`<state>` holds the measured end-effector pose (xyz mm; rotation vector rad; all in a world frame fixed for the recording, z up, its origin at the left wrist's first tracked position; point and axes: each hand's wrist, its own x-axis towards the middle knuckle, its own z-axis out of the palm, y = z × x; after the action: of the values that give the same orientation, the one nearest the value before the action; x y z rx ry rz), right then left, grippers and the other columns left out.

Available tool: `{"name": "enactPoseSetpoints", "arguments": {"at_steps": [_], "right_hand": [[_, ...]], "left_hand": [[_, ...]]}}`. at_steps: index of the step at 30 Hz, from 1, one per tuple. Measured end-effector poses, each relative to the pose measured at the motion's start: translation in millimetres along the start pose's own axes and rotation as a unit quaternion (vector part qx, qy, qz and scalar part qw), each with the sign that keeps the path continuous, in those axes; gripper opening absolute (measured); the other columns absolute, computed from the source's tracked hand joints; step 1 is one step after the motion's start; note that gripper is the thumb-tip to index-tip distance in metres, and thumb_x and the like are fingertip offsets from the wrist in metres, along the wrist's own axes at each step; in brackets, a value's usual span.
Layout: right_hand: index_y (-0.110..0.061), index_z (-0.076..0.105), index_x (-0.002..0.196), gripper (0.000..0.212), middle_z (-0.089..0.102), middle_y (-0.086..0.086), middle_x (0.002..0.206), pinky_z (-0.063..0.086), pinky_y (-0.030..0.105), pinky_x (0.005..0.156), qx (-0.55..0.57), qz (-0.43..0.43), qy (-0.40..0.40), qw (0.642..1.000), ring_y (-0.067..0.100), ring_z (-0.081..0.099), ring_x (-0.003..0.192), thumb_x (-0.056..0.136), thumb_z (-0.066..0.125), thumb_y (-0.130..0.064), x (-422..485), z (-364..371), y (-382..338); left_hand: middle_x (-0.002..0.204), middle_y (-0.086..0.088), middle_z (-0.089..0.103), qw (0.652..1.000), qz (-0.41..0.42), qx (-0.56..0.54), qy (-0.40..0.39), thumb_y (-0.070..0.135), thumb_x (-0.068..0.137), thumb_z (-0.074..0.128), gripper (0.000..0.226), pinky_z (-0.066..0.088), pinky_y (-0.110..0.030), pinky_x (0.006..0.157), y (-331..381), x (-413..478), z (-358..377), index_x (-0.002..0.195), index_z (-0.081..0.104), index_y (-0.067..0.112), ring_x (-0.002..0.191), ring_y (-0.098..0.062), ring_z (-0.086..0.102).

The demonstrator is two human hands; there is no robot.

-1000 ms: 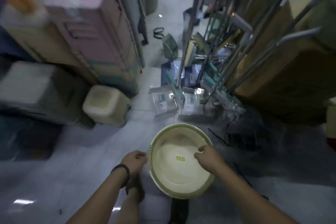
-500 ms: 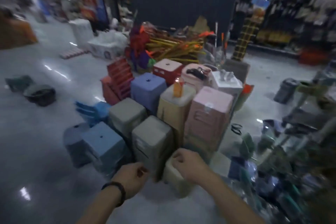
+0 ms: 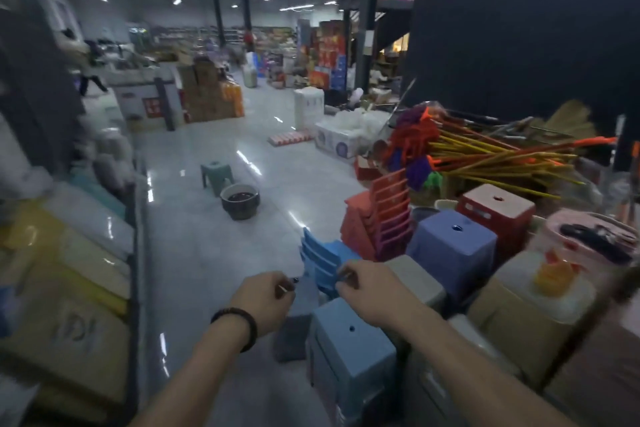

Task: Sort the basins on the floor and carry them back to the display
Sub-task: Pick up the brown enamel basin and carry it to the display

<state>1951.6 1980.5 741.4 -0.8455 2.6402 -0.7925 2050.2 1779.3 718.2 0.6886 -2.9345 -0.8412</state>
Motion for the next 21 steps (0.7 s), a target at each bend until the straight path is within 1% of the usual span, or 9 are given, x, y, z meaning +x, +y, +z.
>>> {"name": "enactPoseSetpoints", "arguments": {"at_steps": [2,5,8,10,13,16,18,19,21], "right_hand": [[-0.023,0.069,0.123,0.031,0.073,-0.002,0.108,0.053,0.029,0.088,0.005,-0.020,-0.008,1.000,0.016,0.068,0.099,0.096,0.064,-0.035,57.5,13.9,-24.8],[-0.025,0.070,0.122,0.032,0.073,-0.003,0.105,0.053,0.033,0.093,0.013,-0.055,-0.017,0.998,0.018,0.067,0.104,0.093,0.064,-0.037,149.9,33.8,-55.4],[-0.027,0.069,0.123,0.035,0.073,-0.003,0.108,0.053,0.030,0.087,0.035,-0.072,-0.047,0.996,0.017,0.067,0.100,0.093,0.062,-0.041,235.7,46.7,-91.3],[-0.027,0.067,0.126,0.038,0.072,-0.002,0.115,0.054,0.031,0.088,0.035,-0.083,-0.073,0.993,0.017,0.067,0.100,0.093,0.059,-0.044,299.7,55.9,-119.8],[-0.026,0.066,0.128,0.039,0.071,-0.002,0.120,0.055,0.034,0.090,0.028,-0.105,-0.092,0.990,0.018,0.066,0.103,0.095,0.058,-0.045,385.3,72.5,-163.6],[-0.024,0.068,0.126,0.036,0.071,-0.002,0.113,0.055,0.033,0.088,0.024,-0.110,-0.111,0.987,0.017,0.066,0.099,0.095,0.061,-0.042,465.6,103.4,-197.3],[-0.025,0.068,0.125,0.034,0.071,-0.003,0.110,0.053,0.030,0.084,0.020,-0.106,-0.118,0.987,0.015,0.066,0.097,0.096,0.061,-0.041,520.2,127.4,-218.0],[-0.026,0.068,0.124,0.033,0.071,-0.004,0.109,0.052,0.029,0.083,0.017,-0.105,-0.119,0.987,0.015,0.066,0.096,0.096,0.061,-0.041,548.9,139.1,-228.5],[-0.025,0.068,0.123,0.032,0.072,-0.003,0.108,0.053,0.028,0.081,0.012,-0.098,-0.118,0.988,0.014,0.067,0.094,0.095,0.061,-0.040,605.8,162.5,-249.0]], "left_hand": [[0.094,0.012,0.068,1.000,-0.016,0.006,0.016,0.038,0.093,0.060,0.019,0.046,-0.020,0.076,-29.6,38.9,-24.8,0.108,0.071,0.032,0.084,-0.009,0.060],[0.093,0.013,0.069,0.998,-0.045,0.017,0.041,0.039,0.091,0.061,0.018,0.051,-0.024,0.081,-68.7,101.0,-58.3,0.105,0.071,0.033,0.090,-0.012,0.065],[0.090,0.012,0.069,0.995,-0.089,0.012,0.050,0.038,0.090,0.063,0.015,0.056,-0.029,0.083,-105.0,157.1,-92.6,0.101,0.071,0.033,0.089,-0.013,0.067],[0.089,0.013,0.069,0.991,-0.116,0.010,0.070,0.040,0.090,0.063,0.013,0.056,-0.027,0.077,-132.0,200.8,-119.6,0.099,0.070,0.035,0.084,-0.009,0.066],[0.087,0.016,0.065,0.986,-0.135,-0.007,0.095,0.039,0.093,0.061,0.014,0.044,-0.016,0.062,-176.4,260.0,-156.5,0.103,0.069,0.034,0.077,-0.001,0.059],[0.088,0.017,0.064,0.984,-0.154,-0.025,0.090,0.039,0.094,0.061,0.015,0.042,-0.015,0.061,-229.3,317.8,-181.3,0.106,0.069,0.032,0.078,0.001,0.058],[0.089,0.015,0.066,0.982,-0.162,-0.038,0.093,0.037,0.095,0.061,0.015,0.040,-0.010,0.060,-268.9,360.1,-195.4,0.106,0.069,0.031,0.078,0.002,0.058],[0.091,0.013,0.067,0.980,-0.167,-0.044,0.099,0.036,0.095,0.061,0.015,0.042,-0.010,0.061,-290.4,384.7,-202.7,0.106,0.070,0.030,0.079,0.000,0.059],[0.096,0.010,0.070,0.978,-0.170,-0.059,0.101,0.036,0.095,0.062,0.017,0.051,-0.017,0.072,-335.4,437.4,-219.2,0.107,0.070,0.029,0.085,-0.005,0.063]]}}
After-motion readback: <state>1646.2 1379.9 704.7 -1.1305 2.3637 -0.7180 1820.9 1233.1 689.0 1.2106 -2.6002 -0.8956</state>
